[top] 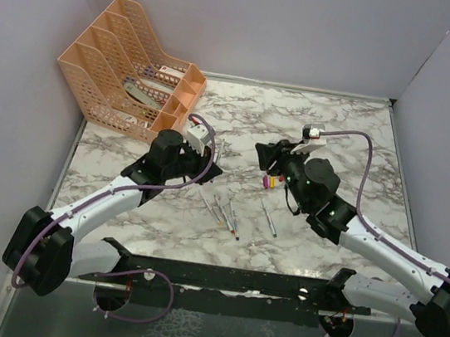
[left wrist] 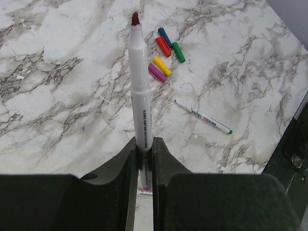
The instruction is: Insert the pens into the pen caps
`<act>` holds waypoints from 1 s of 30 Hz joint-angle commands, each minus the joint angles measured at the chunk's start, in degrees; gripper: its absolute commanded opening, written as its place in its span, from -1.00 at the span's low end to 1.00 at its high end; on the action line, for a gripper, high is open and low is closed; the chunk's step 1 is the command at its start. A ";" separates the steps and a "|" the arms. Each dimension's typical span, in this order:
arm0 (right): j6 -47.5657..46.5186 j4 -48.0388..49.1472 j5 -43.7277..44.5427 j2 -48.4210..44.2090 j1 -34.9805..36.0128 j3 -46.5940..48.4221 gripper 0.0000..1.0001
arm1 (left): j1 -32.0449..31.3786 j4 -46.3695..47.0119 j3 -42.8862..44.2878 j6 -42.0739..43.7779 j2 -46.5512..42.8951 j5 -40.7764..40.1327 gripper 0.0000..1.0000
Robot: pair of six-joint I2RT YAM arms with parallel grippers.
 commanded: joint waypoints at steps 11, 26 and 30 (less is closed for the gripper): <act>7.52 -33.77 9.64 19.62 -0.41 11.80 -0.40 | -0.08 -1.40 -0.82 1.53 -2.32 -2.52 -1.00; 6.72 -36.77 -0.19 32.52 -7.36 16.57 -0.25 | -0.04 -2.15 -0.28 -0.93 -0.44 0.28 -1.00; 5.50 -36.57 -1.13 35.04 -7.58 16.97 -0.17 | -0.09 -2.32 0.13 -0.70 0.52 1.46 -1.00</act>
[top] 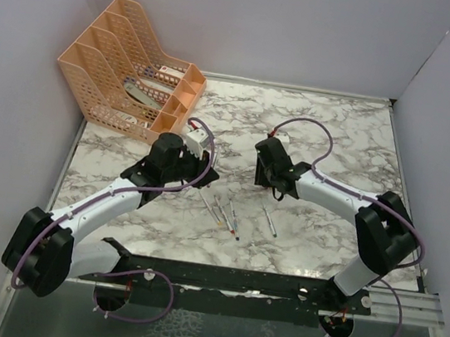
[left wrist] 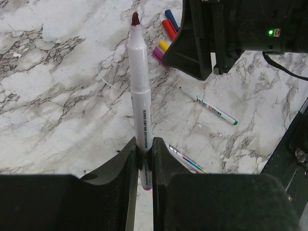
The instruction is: Insert the pens into the pen caps
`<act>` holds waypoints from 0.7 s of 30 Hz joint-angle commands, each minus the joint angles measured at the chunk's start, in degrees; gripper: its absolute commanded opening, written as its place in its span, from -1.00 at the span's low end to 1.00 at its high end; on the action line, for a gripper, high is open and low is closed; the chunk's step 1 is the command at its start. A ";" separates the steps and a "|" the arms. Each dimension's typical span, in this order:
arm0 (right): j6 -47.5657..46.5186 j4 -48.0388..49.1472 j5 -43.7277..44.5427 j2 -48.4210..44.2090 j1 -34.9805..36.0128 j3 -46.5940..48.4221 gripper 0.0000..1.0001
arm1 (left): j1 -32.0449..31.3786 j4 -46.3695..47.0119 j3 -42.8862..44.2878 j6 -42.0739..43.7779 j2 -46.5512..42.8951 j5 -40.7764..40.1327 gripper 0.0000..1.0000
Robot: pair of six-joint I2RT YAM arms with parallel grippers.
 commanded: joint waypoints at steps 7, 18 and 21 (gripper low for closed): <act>-2.71 0.36 -2.44 5.60 -0.16 2.61 -0.19 | -0.07 1.48 1.75 -0.59 2.62 4.05 -1.00; -4.20 1.09 -2.41 7.93 -1.54 4.44 -0.20 | -0.06 1.75 1.24 -0.95 2.84 4.44 -1.00; -4.34 1.16 -2.49 8.48 -1.74 4.66 -0.20 | -0.06 1.66 1.44 -0.78 3.03 4.47 -1.00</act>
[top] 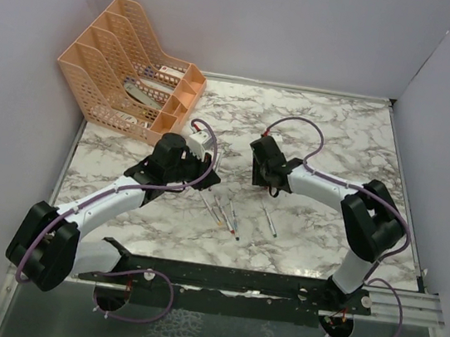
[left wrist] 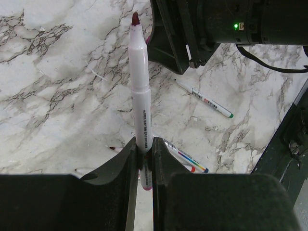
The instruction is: Insert the pens into the pen caps
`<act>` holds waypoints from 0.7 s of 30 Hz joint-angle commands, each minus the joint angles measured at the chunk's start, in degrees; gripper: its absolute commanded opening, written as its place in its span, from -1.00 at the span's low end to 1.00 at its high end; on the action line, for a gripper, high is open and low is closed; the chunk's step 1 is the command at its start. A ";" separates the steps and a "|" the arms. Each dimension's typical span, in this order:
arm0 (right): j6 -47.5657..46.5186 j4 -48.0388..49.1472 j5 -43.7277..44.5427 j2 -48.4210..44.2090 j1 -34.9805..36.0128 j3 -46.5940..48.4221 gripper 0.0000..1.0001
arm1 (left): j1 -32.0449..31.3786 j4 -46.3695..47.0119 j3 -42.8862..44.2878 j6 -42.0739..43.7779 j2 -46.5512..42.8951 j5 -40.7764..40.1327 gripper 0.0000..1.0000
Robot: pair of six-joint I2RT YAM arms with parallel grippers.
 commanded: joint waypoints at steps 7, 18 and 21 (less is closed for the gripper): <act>-0.82 1.42 -0.28 2.07 -1.20 1.55 -0.21 | -0.11 1.57 1.36 -0.04 0.74 1.84 -1.00; -0.72 2.43 -1.45 3.10 -2.52 0.81 -0.23 | -0.07 1.34 1.81 0.15 1.86 1.84 -1.00; -0.70 2.61 -2.04 3.55 -2.54 0.75 -0.24 | -0.13 1.27 2.04 0.16 2.31 1.81 -1.00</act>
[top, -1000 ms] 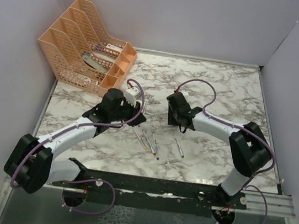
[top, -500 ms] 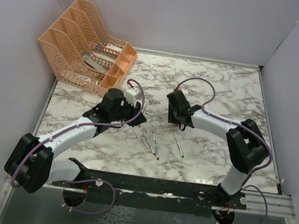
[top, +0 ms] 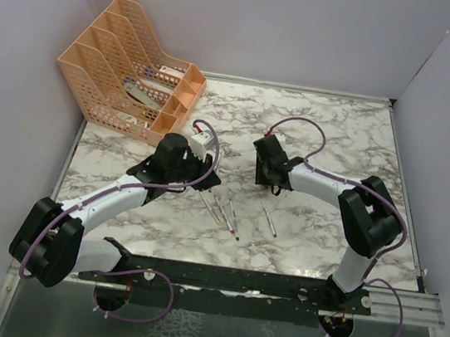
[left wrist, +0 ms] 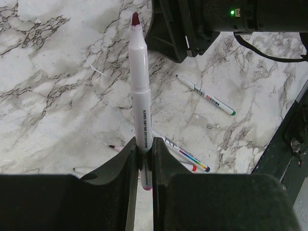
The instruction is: Insert the pens into the pen caps
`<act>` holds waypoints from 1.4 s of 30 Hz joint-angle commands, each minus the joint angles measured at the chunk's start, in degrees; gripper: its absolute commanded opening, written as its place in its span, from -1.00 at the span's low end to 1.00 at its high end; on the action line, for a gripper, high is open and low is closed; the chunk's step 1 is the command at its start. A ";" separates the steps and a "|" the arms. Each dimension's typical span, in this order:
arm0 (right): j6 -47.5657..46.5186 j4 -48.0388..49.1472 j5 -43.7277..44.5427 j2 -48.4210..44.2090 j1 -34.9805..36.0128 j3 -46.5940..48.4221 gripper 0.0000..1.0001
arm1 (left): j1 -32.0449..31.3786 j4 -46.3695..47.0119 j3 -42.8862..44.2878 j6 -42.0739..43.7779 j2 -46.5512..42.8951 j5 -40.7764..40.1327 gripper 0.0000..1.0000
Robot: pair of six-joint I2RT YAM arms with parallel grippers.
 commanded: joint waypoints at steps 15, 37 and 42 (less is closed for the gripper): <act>1.86 -0.24 -5.23 1.95 -0.43 -1.01 -0.60 | -0.06 1.46 3.13 0.30 2.19 0.91 -1.00; 0.31 10.26 -8.41 -14.01 -0.39 -1.13 -0.98 | -0.07 5.16 0.35 -0.19 -1.60 5.64 -1.00; -0.55 20.03 -8.00 -22.99 -0.39 -4.14 -0.97 | -0.07 10.36 0.40 -0.97 -2.79 10.12 -1.00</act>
